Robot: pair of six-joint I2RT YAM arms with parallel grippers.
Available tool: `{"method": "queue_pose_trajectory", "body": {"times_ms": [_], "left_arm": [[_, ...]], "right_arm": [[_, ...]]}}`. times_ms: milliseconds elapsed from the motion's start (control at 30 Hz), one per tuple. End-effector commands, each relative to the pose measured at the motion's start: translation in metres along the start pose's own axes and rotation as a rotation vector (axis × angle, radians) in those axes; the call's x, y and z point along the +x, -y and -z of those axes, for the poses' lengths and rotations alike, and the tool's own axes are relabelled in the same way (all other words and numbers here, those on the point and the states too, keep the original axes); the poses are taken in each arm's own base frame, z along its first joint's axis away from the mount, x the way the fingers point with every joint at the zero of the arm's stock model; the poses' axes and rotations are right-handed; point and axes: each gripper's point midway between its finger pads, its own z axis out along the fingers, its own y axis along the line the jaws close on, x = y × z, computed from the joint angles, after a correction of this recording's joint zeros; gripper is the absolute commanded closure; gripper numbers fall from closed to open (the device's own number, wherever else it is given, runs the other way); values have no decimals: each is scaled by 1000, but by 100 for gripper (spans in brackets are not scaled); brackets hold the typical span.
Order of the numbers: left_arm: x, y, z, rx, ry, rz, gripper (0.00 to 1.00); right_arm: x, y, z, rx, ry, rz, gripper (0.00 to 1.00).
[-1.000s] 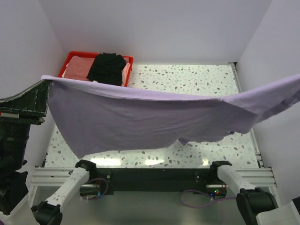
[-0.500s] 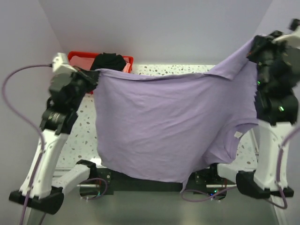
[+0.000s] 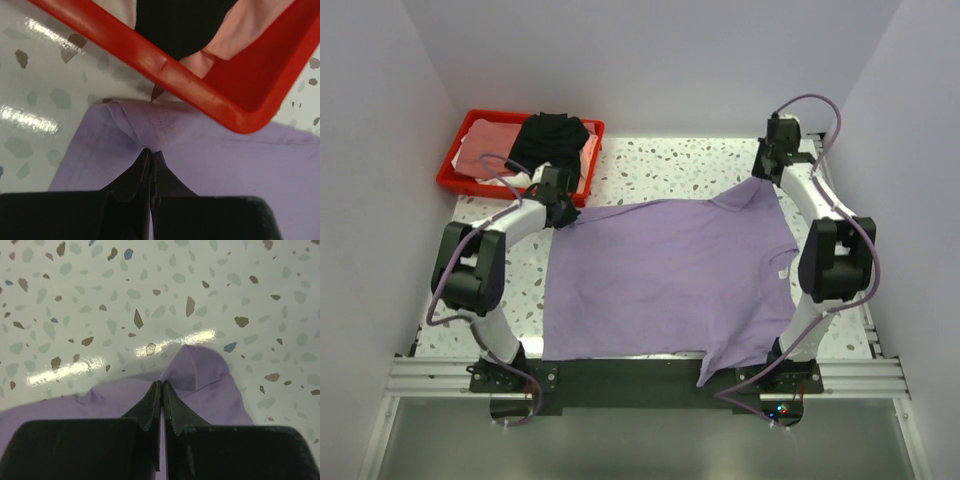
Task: Fold and stack the t-shirts
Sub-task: Flatten the tshirt out, then fold the tshirt
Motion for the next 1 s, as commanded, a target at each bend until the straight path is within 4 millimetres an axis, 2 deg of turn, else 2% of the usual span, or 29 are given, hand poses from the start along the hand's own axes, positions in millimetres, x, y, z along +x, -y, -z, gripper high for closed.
{"method": "queue_pose_trajectory", "body": {"times_ms": [0, 33, 133, 200, 333, 367, 533, 600, 633, 667, 733, 767, 800, 900, 967], "left_arm": [[-43, 32, -8, 85, 111, 53, 100], [-41, 30, -14, 78, 107, 55, 100], [-43, 27, -17, 63, 120, 61, 100], [-46, 25, -14, 51, 132, 60, 100], [-56, 26, 2, 66, 162, 57, 100], [-57, 26, 5, 70, 164, 57, 100], [-57, 23, 26, 93, 174, 50, 100], [-49, 11, 28, 51, 159, 54, 100], [-50, 10, 34, 58, 166, 59, 100], [-44, 7, 38, 68, 162, 59, 100], [-41, 4, 41, 70, 158, 50, 100], [-40, 1, 43, 61, 156, 49, 100], [-34, -6, 44, 35, 141, 43, 100], [-28, -16, 53, 25, 145, 43, 100], [-27, -19, 61, 34, 155, 43, 100]], "right_arm": [[-38, -16, -9, -58, 92, -42, 100], [-26, -15, -19, -47, 56, -35, 100], [-15, -16, -29, -43, 14, -25, 100], [-13, -14, -28, -35, 5, -23, 100], [-7, -6, -11, -3, -20, -29, 100], [-11, -2, 0, 7, -12, -44, 100], [2, 25, 44, 105, -42, -73, 100], [17, 37, 63, 143, -73, -84, 100], [30, 42, 67, 162, -102, -78, 100], [34, 45, 79, 168, -109, -91, 100], [45, 49, 88, 172, -127, -97, 100], [59, 53, 91, 184, -150, -95, 100], [62, 57, 103, 192, -147, -111, 100], [79, 68, 119, 226, -172, -121, 100], [79, 74, 135, 241, -156, -127, 100]]}}
